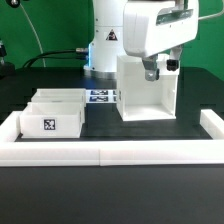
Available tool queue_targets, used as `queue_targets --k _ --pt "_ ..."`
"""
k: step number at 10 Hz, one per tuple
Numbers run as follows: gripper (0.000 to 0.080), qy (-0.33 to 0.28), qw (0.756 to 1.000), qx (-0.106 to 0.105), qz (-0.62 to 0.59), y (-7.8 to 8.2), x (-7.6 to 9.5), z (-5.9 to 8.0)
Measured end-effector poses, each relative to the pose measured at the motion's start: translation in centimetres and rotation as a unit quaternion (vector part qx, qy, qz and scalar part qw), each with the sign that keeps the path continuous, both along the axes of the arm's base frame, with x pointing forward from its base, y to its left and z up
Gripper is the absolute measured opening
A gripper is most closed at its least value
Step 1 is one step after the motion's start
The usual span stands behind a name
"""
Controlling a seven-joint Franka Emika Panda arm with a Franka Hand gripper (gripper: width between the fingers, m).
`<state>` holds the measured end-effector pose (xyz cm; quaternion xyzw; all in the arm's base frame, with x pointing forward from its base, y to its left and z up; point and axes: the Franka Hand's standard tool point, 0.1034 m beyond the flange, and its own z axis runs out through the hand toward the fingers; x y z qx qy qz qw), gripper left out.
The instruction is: Assemble drawer
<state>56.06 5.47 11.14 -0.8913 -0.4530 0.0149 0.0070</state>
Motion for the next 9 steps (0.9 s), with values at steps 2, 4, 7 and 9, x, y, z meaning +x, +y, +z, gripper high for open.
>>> queue_targets --k 2,4,7,9 --pt "0.0649 0.0 1.0 0.0 0.0 0.0 0.0 0.0" --pt "0.0649 0.0 1.0 0.0 0.0 0.0 0.0 0.0" --pt "0.0649 -0.033 0.999 0.005 -0.037 -0.5 -1.2 0.8" --pt "0.0649 -0.052 0.991 0.004 -0.123 -0.5 -4.8 2.2"
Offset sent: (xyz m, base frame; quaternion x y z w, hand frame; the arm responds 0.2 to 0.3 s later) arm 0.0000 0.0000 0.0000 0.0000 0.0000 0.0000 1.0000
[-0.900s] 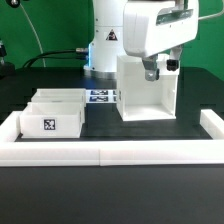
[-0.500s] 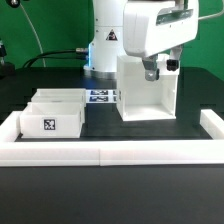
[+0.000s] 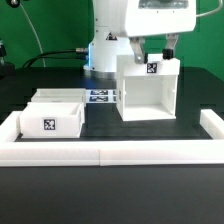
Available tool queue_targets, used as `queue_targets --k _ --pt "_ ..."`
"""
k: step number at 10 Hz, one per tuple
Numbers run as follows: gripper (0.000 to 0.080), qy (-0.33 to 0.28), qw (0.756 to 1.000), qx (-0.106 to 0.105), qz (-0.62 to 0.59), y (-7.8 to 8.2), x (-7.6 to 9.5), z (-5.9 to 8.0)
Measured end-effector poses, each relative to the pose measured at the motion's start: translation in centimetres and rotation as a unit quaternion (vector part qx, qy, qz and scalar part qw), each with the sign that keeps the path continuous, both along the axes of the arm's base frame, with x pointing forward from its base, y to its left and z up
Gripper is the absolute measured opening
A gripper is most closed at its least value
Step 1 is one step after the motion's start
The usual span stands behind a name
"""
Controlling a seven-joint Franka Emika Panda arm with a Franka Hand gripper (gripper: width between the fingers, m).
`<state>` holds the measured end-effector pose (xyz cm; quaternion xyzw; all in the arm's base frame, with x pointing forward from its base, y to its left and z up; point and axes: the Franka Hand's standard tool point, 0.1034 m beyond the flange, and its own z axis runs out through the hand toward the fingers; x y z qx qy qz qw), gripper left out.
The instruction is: Assemble drawer
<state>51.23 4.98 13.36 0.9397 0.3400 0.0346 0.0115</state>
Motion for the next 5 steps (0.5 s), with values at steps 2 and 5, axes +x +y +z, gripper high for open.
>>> queue_targets --k 2,5 --pt "0.0649 0.002 0.998 0.0 -0.056 0.7 -2.9 0.9" --pt "0.0649 0.006 0.998 -0.002 -0.068 0.9 -4.1 0.9"
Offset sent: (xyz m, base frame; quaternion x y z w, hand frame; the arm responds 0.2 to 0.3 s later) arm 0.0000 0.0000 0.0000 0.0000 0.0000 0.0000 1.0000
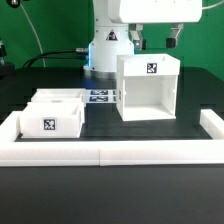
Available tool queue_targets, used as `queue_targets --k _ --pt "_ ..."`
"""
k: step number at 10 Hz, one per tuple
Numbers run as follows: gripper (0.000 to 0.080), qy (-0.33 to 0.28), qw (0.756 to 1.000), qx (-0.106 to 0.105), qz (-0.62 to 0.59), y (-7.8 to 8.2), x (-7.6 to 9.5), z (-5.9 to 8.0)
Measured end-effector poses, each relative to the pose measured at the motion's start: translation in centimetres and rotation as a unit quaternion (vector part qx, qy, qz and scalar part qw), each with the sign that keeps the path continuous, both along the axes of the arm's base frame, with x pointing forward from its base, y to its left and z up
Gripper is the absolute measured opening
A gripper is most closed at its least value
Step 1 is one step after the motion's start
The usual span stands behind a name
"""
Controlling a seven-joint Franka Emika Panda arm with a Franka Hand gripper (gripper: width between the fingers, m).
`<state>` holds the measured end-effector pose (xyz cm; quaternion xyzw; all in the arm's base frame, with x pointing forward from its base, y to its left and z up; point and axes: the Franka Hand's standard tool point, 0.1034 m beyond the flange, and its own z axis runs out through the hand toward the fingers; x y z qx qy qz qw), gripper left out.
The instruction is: Assemble drawer
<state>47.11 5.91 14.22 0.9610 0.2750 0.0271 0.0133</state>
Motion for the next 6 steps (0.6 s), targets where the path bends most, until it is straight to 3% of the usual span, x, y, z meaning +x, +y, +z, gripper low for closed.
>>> queue_targets --k 3,6 --pt "0.0649 0.0 1.0 0.001 -0.014 0.0 -0.1 -0.1" --pt "0.0649 0.008 0.99 0.003 -0.138 1.9 -2.7 -0.8"
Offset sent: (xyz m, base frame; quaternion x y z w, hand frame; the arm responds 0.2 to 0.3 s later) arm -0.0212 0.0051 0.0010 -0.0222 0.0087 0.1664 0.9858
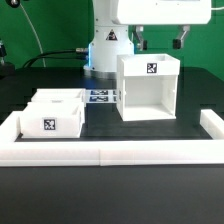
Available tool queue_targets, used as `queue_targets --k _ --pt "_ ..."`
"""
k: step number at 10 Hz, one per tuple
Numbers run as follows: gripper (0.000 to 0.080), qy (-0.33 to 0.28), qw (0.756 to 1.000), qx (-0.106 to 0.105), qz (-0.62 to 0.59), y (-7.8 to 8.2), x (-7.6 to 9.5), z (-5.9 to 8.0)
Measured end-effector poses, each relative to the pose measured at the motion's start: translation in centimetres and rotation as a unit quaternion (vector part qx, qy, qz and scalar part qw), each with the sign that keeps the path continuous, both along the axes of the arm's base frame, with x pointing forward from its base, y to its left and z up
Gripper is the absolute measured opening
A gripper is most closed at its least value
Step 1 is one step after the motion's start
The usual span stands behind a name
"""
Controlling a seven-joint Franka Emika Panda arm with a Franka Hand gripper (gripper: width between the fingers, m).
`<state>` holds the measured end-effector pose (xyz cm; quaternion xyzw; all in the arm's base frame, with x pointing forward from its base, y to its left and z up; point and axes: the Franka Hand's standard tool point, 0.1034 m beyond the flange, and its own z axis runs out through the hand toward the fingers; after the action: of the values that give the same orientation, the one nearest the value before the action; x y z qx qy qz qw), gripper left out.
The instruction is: Assemble drawer
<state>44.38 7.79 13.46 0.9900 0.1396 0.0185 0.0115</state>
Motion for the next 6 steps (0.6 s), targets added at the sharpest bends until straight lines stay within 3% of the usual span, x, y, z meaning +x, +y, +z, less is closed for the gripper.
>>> queue_targets --k 6 --pt "0.0649 0.01 1.0 0.01 -0.022 2.4 -3.2 -2.9"
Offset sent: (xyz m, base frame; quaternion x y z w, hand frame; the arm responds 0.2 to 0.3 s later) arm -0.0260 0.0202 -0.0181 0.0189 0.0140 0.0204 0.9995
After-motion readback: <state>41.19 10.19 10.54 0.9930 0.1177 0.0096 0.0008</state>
